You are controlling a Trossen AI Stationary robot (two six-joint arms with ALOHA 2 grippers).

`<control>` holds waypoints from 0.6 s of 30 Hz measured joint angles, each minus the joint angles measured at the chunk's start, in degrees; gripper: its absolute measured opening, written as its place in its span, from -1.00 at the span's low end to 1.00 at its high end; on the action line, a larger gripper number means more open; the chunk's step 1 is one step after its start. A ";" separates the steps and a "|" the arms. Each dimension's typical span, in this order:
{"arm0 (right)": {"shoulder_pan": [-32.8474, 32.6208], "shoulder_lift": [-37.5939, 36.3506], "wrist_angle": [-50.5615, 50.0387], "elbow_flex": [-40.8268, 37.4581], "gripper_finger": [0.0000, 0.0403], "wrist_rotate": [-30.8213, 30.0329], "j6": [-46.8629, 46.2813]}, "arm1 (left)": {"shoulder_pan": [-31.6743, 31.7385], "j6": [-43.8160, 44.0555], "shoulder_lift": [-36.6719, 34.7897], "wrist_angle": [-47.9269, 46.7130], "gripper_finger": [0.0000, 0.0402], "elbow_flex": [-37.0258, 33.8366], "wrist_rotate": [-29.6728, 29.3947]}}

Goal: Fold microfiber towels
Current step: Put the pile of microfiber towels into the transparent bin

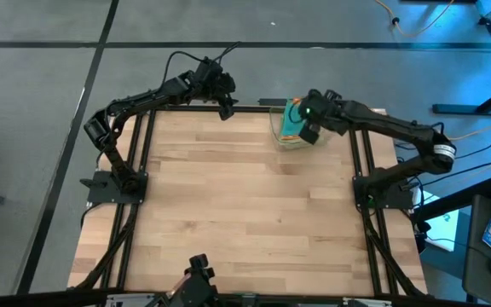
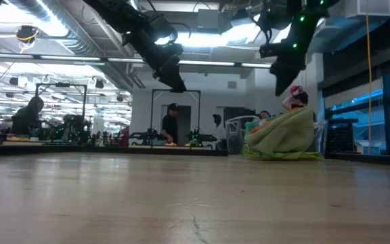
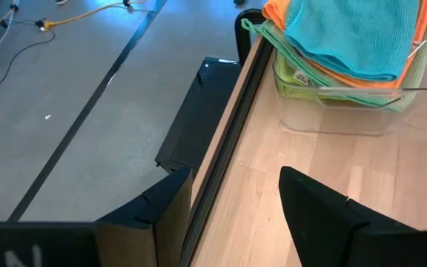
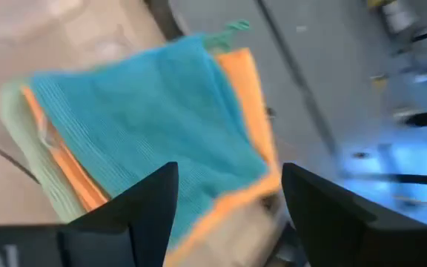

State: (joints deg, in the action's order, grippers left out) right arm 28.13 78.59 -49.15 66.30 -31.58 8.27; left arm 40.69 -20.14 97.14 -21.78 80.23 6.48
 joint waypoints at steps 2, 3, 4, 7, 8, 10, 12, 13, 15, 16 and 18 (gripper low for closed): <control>2.75 0.95 2.32 0.00 0.21 5.33 -0.71 | 0.02 0.00 0.00 0.00 -0.03 0.00 0.00; 4.06 1.63 2.69 0.00 0.21 7.36 -1.26 | 0.02 0.00 0.00 0.00 -0.03 0.00 0.00; 5.27 2.53 2.55 0.00 0.21 9.15 -2.03 | 0.02 0.00 0.00 0.00 -0.03 0.00 0.00; 7.84 5.64 0.60 -0.90 0.21 16.30 -3.37 | 0.00 0.00 0.00 0.00 -0.03 0.00 0.00; 8.26 6.74 -0.88 -1.47 0.21 19.15 -3.37 | 0.01 0.00 0.00 0.00 -0.03 0.00 0.00; 8.49 8.70 -2.59 -2.76 0.21 22.69 -3.32 | 0.01 0.00 0.00 0.00 -0.03 0.00 0.00; 8.45 10.29 -1.97 -4.52 0.21 20.74 -3.36 | 0.00 0.00 0.00 0.02 -0.03 0.00 0.00; 8.48 11.20 -2.14 -5.52 0.21 18.56 -3.35 | 0.00 0.00 0.00 0.00 -0.03 0.00 0.00; 8.97 13.10 -2.13 -7.28 0.21 14.46 -3.23 | 0.02 0.00 0.00 0.02 -0.03 0.00 0.00; 9.33 13.73 -1.69 -7.93 0.21 13.69 -3.18 | 0.02 0.00 0.00 0.01 -0.03 0.00 0.00; 10.15 14.89 -0.07 -9.11 0.21 13.76 -2.79 | 0.00 0.00 0.00 0.01 -0.03 0.00 0.00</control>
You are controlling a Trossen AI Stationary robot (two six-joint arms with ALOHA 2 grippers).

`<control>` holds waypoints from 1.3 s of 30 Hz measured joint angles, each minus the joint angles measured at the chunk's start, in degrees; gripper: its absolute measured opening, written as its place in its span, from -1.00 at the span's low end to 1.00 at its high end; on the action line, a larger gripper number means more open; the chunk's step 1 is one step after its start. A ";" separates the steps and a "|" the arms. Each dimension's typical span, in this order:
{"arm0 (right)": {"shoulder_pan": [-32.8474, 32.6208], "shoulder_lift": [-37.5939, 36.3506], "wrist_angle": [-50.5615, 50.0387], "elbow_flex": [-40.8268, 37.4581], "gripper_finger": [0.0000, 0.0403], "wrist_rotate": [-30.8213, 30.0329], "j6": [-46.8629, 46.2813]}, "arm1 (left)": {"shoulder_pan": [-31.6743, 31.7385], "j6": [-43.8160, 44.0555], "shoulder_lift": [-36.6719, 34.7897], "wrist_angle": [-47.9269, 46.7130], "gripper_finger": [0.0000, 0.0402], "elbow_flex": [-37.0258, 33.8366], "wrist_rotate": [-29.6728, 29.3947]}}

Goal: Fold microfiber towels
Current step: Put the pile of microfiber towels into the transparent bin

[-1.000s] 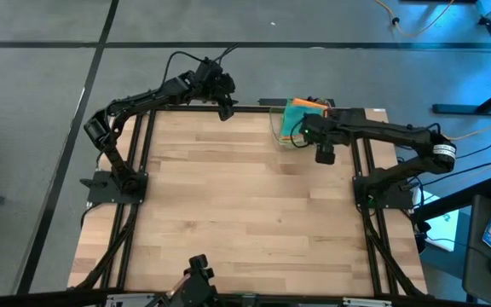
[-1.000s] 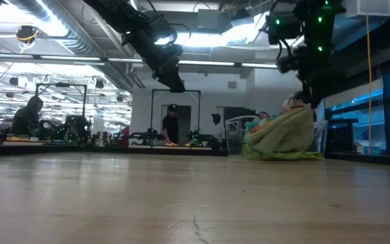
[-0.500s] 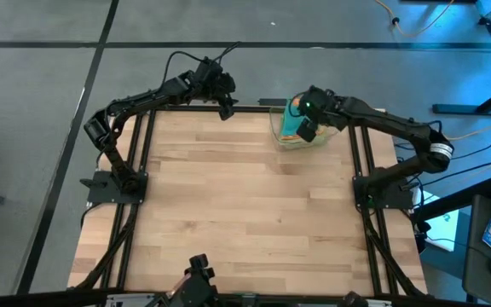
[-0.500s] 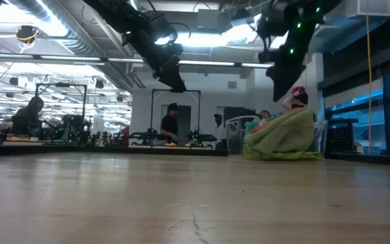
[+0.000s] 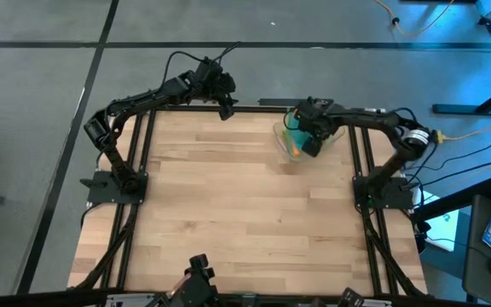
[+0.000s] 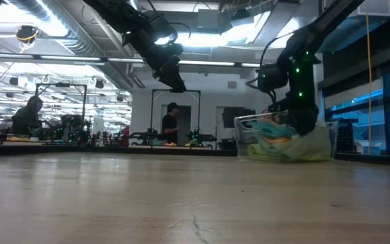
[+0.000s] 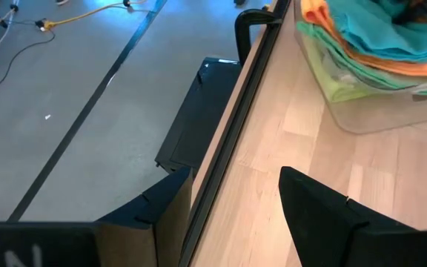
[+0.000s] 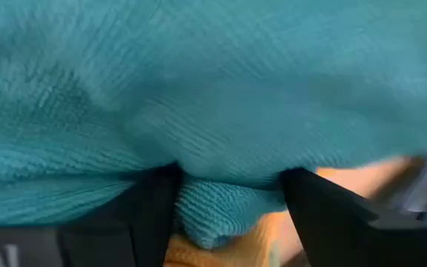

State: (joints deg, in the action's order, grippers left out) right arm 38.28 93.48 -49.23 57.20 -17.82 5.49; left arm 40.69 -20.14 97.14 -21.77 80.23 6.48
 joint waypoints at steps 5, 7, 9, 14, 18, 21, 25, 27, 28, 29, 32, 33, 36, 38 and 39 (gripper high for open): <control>0.51 0.48 -0.13 0.56 0.21 0.02 0.92 | 0.01 0.00 0.00 0.01 -0.03 0.00 0.00; 0.48 -1.21 -1.25 2.49 0.21 -0.74 1.17 | 0.00 0.00 0.00 -0.01 -0.03 0.00 0.00; 0.51 -3.43 -3.33 5.11 0.21 -1.25 0.92 | 0.02 0.00 0.00 -0.01 -0.03 0.00 0.00; 0.51 -8.52 -3.04 8.79 0.21 -1.34 -0.52 | 0.02 0.00 0.00 -0.01 -0.03 0.00 0.00; 0.51 -8.35 4.22 8.70 0.21 0.18 -0.47 | 0.02 0.00 0.00 -0.01 -0.03 0.00 0.00; 0.51 -6.12 9.08 8.71 0.21 2.28 -0.66 | 0.02 0.00 0.00 -0.01 -0.03 0.00 0.00; 0.11 -0.47 10.05 8.69 0.21 2.90 -0.71 | 0.02 0.00 0.00 -0.01 -0.03 0.00 0.00; -0.27 2.74 10.12 8.67 0.21 3.34 -0.97 | 0.00 -0.15 0.00 0.54 -0.03 -0.35 0.00; -0.47 4.40 10.46 8.66 0.21 3.97 -1.03 | 0.02 -0.63 0.00 1.08 -0.03 -0.89 -0.02; -0.68 5.95 11.08 8.65 0.21 4.66 -0.99 | 0.02 -1.39 0.00 1.39 -0.03 -1.48 -0.02; -1.40 10.26 13.02 8.65 0.21 7.83 -0.33 | 0.24 -4.29 0.02 3.82 -0.03 -3.99 -0.01; -1.58 11.42 13.25 8.68 0.21 8.77 -0.12 | 0.28 -5.22 0.02 5.01 -0.03 -4.94 -0.01; -2.08 13.23 12.92 8.95 0.21 9.07 0.74 | 0.30 -7.31 0.05 7.56 -0.03 -7.75 -0.04; -2.57 13.09 12.67 8.91 0.21 7.62 0.51 | 0.35 -7.39 0.09 7.86 -0.03 -8.00 -0.09; -2.84 12.32 12.50 8.83 0.21 6.93 0.08 | 0.33 -7.37 0.06 8.29 -0.03 -7.98 -0.06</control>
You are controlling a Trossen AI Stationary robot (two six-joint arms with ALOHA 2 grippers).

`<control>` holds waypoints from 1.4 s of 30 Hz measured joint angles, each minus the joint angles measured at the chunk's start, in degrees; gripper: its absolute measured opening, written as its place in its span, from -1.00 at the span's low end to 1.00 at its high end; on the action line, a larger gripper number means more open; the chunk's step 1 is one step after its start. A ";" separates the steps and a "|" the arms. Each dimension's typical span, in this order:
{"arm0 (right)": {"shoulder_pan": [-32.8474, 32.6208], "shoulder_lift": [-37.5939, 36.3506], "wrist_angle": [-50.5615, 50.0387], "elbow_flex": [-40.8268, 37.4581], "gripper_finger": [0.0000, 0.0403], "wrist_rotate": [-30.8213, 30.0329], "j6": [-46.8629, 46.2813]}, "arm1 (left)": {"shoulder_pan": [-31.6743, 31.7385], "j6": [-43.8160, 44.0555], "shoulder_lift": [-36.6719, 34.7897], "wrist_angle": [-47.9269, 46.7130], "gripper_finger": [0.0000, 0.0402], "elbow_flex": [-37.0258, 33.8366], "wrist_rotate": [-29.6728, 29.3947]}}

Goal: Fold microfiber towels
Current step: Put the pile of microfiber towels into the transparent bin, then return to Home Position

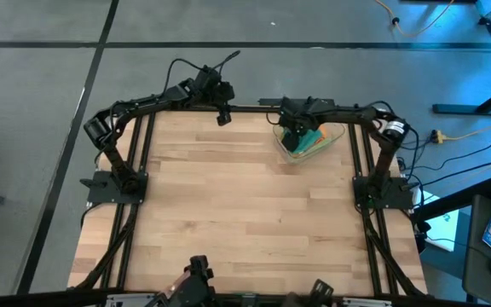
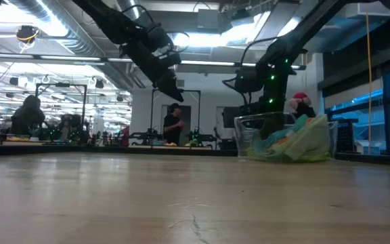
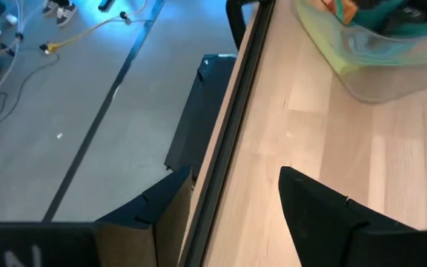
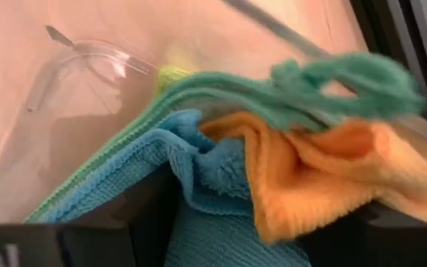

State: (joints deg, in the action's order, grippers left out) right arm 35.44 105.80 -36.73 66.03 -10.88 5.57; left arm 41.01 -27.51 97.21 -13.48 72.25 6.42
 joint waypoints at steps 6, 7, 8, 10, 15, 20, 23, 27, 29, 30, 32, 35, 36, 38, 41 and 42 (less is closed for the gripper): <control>-1.40 -9.56 -11.83 2.66 0.21 -3.92 -6.25 | 0.00 -0.04 -0.49 0.84 -0.03 0.04 -0.11; -1.50 -11.34 -13.82 2.72 0.21 -4.10 -7.37 | 0.00 0.01 -0.52 1.00 -0.03 0.06 -0.12; -1.59 -13.02 -15.97 2.58 0.21 -4.08 -8.47 | 0.00 0.13 -0.52 0.87 -0.03 0.06 -0.15; -1.57 -16.13 -18.94 2.52 0.21 -4.14 -11.01 | 0.07 0.18 -0.50 0.77 -0.03 0.06 -0.22; -1.53 -21.48 -23.39 0.05 0.21 -5.66 -15.06 | 0.07 0.29 -0.50 0.75 -0.03 0.06 -0.31; -0.77 -22.19 -24.91 -6.39 0.21 -3.31 -19.42 | 0.07 0.31 -0.50 0.72 -0.03 0.06 -0.31; -0.78 -22.30 -25.91 -10.83 0.21 -3.57 -22.66 | 0.07 0.31 -0.50 0.70 -0.03 0.06 -0.31; -0.76 -22.30 -24.23 -16.67 0.21 -6.41 -25.01 | 0.07 0.31 -0.50 0.71 -0.03 0.06 -0.31; -0.72 -22.30 -19.95 -19.15 0.21 -6.81 -24.81 | 0.07 0.31 -0.50 0.72 -0.03 0.06 -0.31; -0.74 -22.29 -18.38 -20.13 0.21 -7.28 -24.78 | 0.07 0.31 -0.50 0.75 -0.03 0.06 -0.31; -0.76 -22.28 -17.03 -20.64 0.21 -7.57 -25.01 | 0.07 0.31 -0.50 1.16 -0.03 0.06 -0.31; -0.76 -22.37 -18.56 -18.31 0.21 -7.55 -25.44 | 0.07 0.33 -0.50 2.10 -0.03 0.06 -0.31; -0.76 -22.51 -18.51 -17.10 0.21 -7.71 -24.70 | 0.07 0.33 -0.50 2.40 -0.03 0.06 -0.31; -0.78 -22.74 -17.64 -15.05 0.21 -7.97 -22.43 | 0.07 0.33 -0.50 2.69 -0.03 0.06 -0.31; -0.78 -22.62 -13.18 -13.68 0.21 -5.41 -20.19 | 0.07 0.33 -0.50 2.60 -0.03 0.06 -0.31; -0.78 -22.41 -10.78 -13.64 0.21 -3.34 -20.10 | 0.07 0.33 -0.50 2.63 -0.03 0.06 -0.33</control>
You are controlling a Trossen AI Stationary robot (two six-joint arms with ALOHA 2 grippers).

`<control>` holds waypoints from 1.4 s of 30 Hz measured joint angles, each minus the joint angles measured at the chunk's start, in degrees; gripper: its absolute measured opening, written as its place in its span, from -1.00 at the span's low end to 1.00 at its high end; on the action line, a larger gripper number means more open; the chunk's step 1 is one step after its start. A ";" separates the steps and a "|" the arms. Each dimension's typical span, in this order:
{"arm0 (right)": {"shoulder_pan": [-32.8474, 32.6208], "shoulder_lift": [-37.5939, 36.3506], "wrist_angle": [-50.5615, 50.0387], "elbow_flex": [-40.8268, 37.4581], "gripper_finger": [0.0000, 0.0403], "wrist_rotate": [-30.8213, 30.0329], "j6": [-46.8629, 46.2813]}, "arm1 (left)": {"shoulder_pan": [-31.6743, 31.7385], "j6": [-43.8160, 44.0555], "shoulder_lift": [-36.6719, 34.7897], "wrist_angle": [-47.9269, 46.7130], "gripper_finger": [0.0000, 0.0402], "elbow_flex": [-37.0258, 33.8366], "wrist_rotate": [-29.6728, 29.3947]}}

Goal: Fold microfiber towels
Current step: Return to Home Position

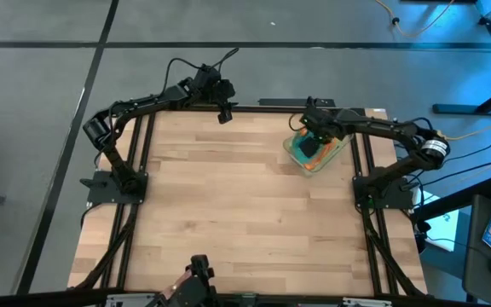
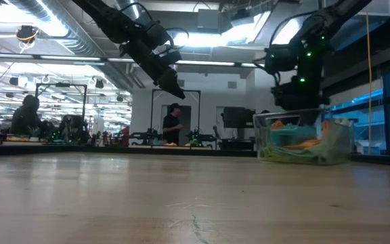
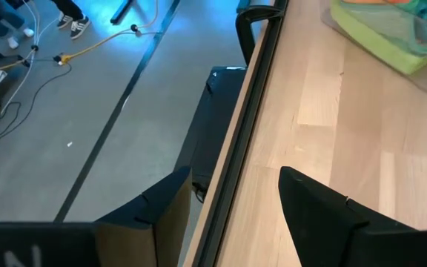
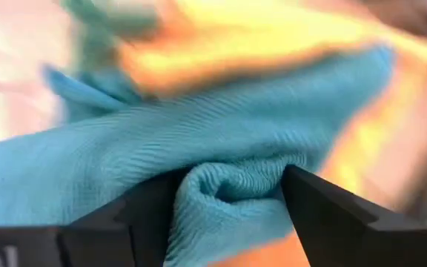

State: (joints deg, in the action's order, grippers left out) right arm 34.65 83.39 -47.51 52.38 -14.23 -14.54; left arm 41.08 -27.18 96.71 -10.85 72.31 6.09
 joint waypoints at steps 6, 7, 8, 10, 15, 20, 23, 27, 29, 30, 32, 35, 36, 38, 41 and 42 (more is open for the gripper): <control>-0.05 1.71 8.47 0.51 0.21 -0.36 -1.38 | 0.00 0.00 0.00 0.00 -0.03 0.00 0.01; -0.03 1.67 5.87 1.17 0.21 -1.31 -1.70 | 0.00 0.00 0.00 0.00 -0.03 0.00 0.00; -0.02 1.59 2.66 2.06 0.21 -1.98 -1.94 | 0.00 0.00 0.00 0.00 -0.03 0.00 0.00; -0.03 1.50 -5.58 4.24 0.21 -3.79 -2.93 | 0.00 0.00 0.00 -0.02 -0.03 0.00 0.02; -0.39 1.49 -18.54 9.58 0.21 -9.61 -3.42 | 0.00 0.00 0.00 0.00 -0.03 0.00 0.00; -0.93 1.46 -26.80 16.76 0.21 -10.19 -3.40 | 0.00 0.00 0.00 -0.02 -0.03 0.00 0.00; -1.72 1.03 -27.51 19.74 0.21 -10.20 -3.40 | 0.00 0.00 0.00 -0.02 -0.03 0.00 0.00; -3.15 0.36 -21.63 20.14 0.21 -10.31 -3.15 | 0.00 0.00 0.00 -0.02 -0.03 0.00 0.00; -3.50 0.35 -15.42 18.36 0.21 -9.77 -1.67 | 0.00 -0.20 0.00 -0.02 -0.03 0.00 0.00; -3.54 0.49 -12.72 16.90 0.21 -9.16 -0.49 | 0.00 -0.20 0.00 -0.02 -0.03 0.00 0.00; -3.48 1.03 -7.58 13.73 0.21 -6.78 0.42 | 0.00 -0.21 0.00 -0.02 -0.03 0.00 0.00; -3.45 1.67 -3.99 8.51 0.21 -4.42 1.10 | 0.00 -0.24 0.00 -0.02 -0.03 0.00 0.00; -3.45 1.81 -3.69 6.89 0.21 -4.32 0.63 | 0.00 -0.24 0.00 -0.02 -0.03 0.00 0.00; -3.48 1.92 -4.06 3.80 0.21 -4.16 -0.72 | 0.00 -0.24 0.00 -0.02 -0.03 0.00 0.00; -3.45 1.92 -2.94 -0.97 0.21 -5.54 -3.01 | 0.00 -0.26 0.00 -0.02 -0.03 0.00 0.00; -3.45 1.92 -2.01 -2.30 0.21 -6.39 -3.47 | 0.00 -0.26 0.00 -0.02 -0.03 0.00 0.00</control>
State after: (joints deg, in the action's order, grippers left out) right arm 31.20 85.32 -49.52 50.08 -20.61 -18.01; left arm 41.08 -27.44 96.71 -10.87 72.31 6.09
